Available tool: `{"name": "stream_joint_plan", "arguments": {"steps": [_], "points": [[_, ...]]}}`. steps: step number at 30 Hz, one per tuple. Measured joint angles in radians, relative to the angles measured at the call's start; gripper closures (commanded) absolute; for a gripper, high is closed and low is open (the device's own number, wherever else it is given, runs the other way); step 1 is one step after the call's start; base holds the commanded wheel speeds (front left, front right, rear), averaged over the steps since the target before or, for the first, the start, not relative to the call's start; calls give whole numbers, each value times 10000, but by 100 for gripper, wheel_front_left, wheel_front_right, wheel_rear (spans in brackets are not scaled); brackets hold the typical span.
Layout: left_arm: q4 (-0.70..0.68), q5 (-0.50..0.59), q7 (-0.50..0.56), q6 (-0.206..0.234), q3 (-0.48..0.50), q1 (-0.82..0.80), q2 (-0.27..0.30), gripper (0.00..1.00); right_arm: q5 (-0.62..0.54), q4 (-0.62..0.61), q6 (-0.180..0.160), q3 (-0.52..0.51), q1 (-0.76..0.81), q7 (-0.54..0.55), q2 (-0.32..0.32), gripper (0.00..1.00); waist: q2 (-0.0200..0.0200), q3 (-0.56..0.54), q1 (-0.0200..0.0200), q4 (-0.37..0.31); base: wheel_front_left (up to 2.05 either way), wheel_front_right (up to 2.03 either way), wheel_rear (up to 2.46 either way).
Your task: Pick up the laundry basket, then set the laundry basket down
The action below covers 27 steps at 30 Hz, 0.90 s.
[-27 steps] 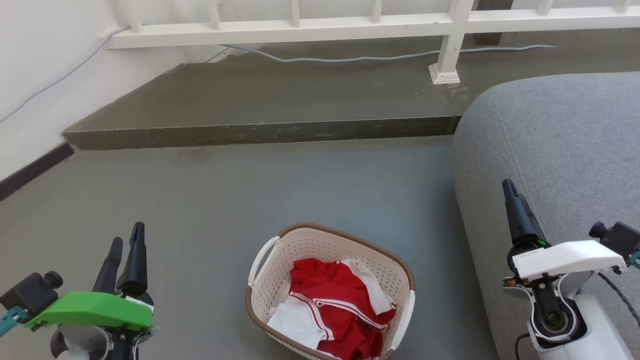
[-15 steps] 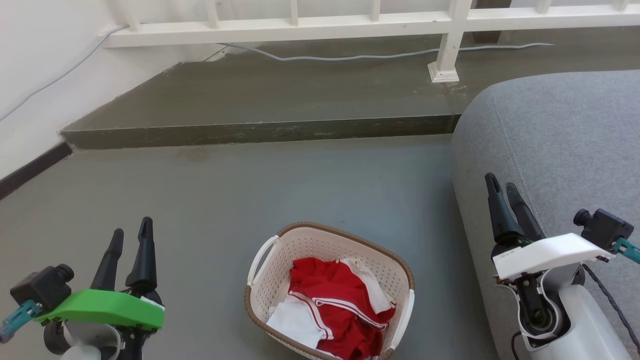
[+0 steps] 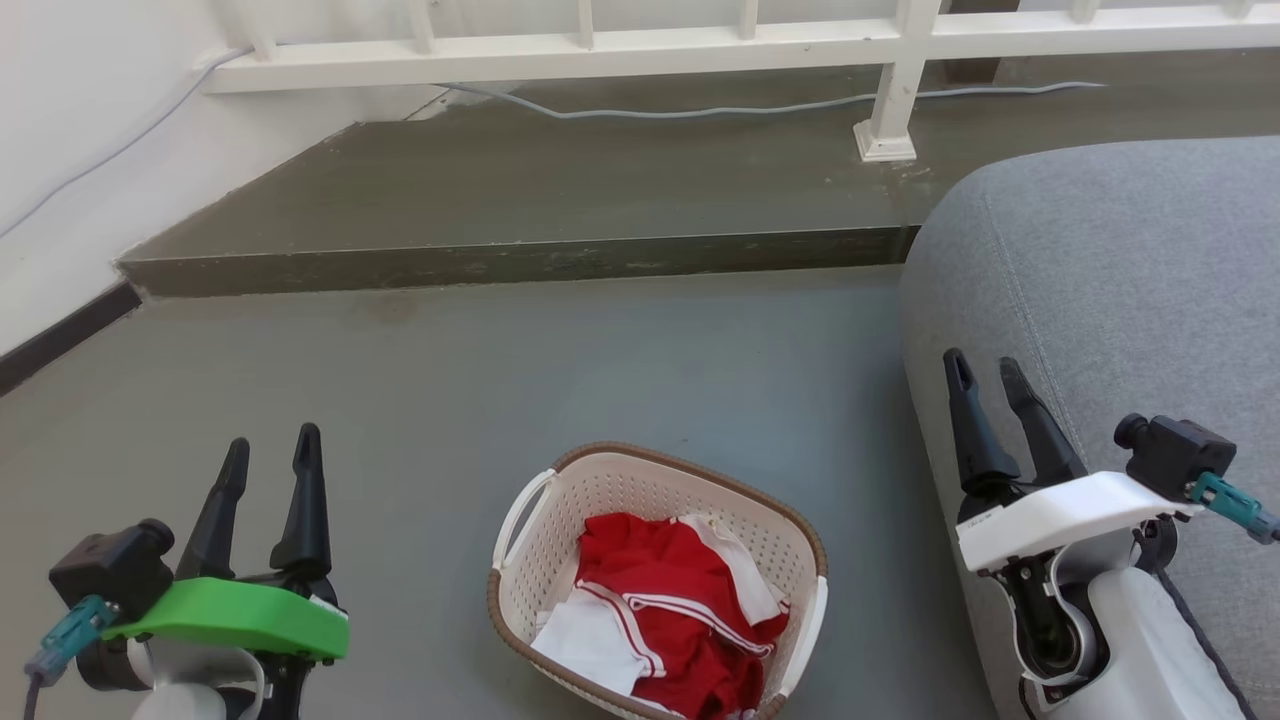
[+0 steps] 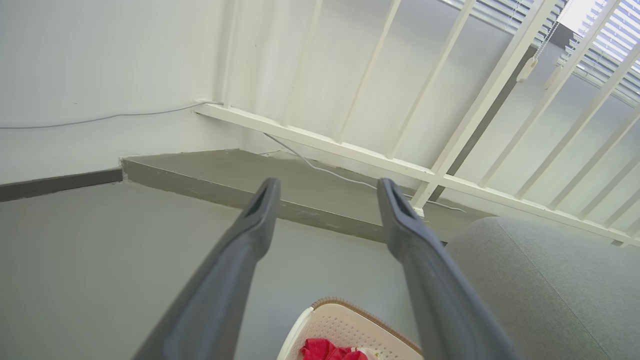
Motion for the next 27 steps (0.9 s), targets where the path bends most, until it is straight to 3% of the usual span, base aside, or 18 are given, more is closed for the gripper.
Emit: {"name": "stream_joint_plan", "arguments": {"steps": [17, 27], "points": [[-328, 2441, -617, -36, -115, -2, -134, 0, -2370, -48, -88, 228, -104, -639, 75, 0, 0, 85, 0, -83, 0, 0, 0], [-345, 2514, -646, -44, -86, -5, -196, 0, -2495, -2, -161, 136, -176, -660, 100, 0, 0, 104, 0, -79, 0, 0, 0]]}}
